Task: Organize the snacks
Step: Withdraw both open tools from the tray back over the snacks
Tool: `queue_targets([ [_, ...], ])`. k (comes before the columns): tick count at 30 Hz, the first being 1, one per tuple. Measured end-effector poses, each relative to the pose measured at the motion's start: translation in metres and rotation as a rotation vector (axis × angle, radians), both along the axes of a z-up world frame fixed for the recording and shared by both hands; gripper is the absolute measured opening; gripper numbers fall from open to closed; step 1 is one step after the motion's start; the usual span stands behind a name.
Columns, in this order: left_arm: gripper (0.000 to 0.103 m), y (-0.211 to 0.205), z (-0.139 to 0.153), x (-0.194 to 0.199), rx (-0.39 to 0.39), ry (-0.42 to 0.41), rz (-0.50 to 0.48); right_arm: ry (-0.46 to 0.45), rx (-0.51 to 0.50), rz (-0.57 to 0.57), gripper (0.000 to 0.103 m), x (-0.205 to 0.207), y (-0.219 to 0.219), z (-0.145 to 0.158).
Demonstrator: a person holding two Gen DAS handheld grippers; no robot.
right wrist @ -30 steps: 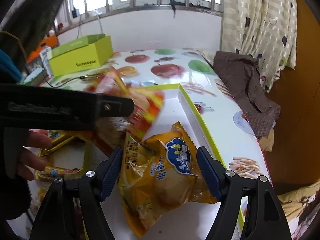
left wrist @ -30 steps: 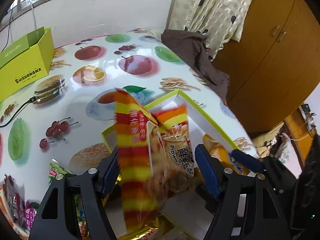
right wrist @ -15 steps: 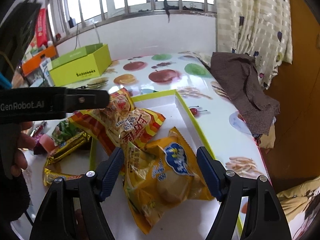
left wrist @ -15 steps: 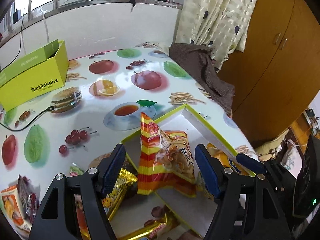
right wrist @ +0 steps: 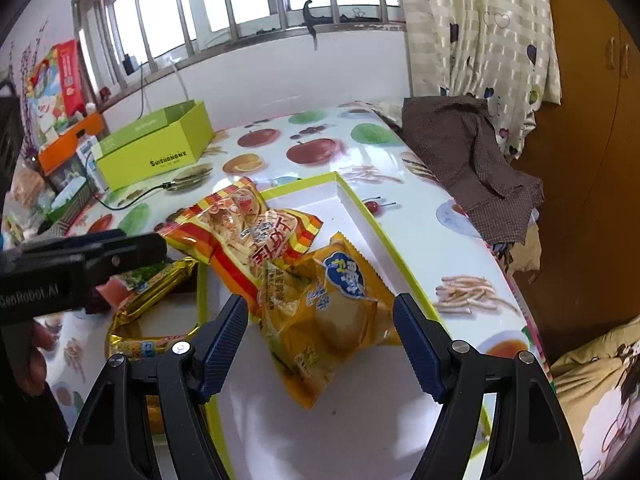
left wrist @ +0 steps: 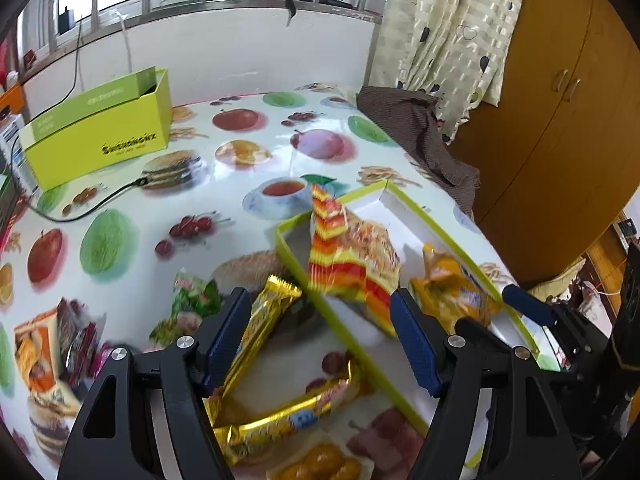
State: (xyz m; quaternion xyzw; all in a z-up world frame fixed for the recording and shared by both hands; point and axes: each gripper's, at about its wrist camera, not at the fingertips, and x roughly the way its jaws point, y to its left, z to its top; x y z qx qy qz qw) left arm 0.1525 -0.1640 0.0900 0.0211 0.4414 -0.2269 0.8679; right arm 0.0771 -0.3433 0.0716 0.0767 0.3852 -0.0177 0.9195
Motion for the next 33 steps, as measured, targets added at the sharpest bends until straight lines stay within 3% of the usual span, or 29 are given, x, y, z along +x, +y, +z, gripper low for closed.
queue_targets([
  [19,0.072,0.045,0.0,-0.057,0.044,-0.094,0.037,0.0,0.026,0.093,0.075,-0.029,0.048,0.003],
  [33,0.072,0.075,-0.008,-0.073,0.051,-0.096,0.083,0.006,0.026,0.217,0.075,-0.041,0.086,-0.003],
])
